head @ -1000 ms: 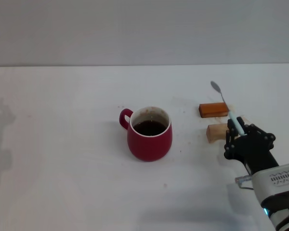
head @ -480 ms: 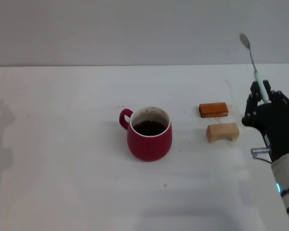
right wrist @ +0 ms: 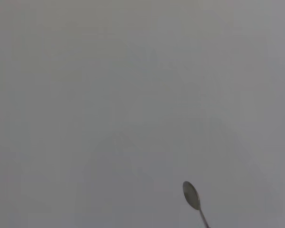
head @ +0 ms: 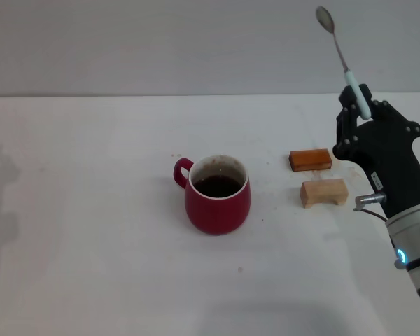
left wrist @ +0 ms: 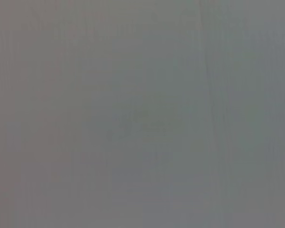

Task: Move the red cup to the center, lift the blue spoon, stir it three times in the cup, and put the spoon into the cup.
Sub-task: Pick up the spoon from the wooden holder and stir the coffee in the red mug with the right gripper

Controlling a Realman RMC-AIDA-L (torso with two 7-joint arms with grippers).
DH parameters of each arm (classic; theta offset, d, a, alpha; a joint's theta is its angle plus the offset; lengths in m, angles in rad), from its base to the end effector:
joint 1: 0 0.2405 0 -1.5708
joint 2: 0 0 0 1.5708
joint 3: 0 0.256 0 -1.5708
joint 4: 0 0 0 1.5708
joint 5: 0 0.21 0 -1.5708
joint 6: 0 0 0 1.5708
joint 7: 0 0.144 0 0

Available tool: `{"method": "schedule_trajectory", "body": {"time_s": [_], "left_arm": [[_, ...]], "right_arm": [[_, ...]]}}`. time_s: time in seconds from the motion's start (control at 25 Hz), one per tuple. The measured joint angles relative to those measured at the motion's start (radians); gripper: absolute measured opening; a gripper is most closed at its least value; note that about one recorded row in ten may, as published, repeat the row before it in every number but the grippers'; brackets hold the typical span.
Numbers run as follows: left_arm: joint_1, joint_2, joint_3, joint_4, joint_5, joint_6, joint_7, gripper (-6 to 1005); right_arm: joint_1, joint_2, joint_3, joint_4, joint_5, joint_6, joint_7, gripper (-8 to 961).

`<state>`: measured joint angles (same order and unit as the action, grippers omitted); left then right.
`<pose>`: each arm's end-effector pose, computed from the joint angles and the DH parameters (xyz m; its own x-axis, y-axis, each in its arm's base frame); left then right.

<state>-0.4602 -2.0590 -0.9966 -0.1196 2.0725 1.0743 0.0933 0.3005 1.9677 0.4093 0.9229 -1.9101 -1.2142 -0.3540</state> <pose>-0.3718 0.3394 0.0315 0.7977 0.0198 0.6027 0.5880 0.1962 -0.7847 0.2094 0.2848 -0.0572 0.5977 0.1819 -0.7808 -0.7180 -0.3118 -0.6223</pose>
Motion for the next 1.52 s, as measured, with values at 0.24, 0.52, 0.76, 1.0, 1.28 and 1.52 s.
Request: {"method": "schedule_trajectory", "body": {"time_s": [0.24, 0.52, 0.76, 1.0, 1.28, 1.52], "left_arm": [[0.000, 0.000, -0.001, 0.000, 0.000, 0.000, 0.001, 157], [0.000, -0.001, -0.003, -0.003, 0.000, -0.002, 0.002, 157], [-0.003, -0.001, -0.011, -0.005, -0.001, -0.006, 0.002, 157], [-0.007, -0.001, -0.012, -0.001, -0.001, -0.007, 0.002, 157], [-0.011, 0.000, -0.013, 0.000, -0.002, -0.021, 0.002, 157], [-0.016, 0.001, -0.028, 0.000, -0.002, -0.031, 0.002, 157]], "right_arm": [[-0.028, -0.082, 0.002, 0.080, -0.095, 0.055, 0.076, 134], [-0.105, -0.234, 0.050, 0.314, -0.168, 0.237, 0.069, 134], [-0.251, -0.279, 0.248, 0.527, -0.363, 0.533, 0.066, 134], [-0.405, -0.193, 0.478, 0.723, -0.615, 0.893, 0.072, 134], [-0.407, -0.141, 0.590, 0.854, -0.665, 1.191, 0.069, 134], [-0.353, -0.087, 0.679, 0.937, -0.668, 1.461, 0.065, 134]]}}
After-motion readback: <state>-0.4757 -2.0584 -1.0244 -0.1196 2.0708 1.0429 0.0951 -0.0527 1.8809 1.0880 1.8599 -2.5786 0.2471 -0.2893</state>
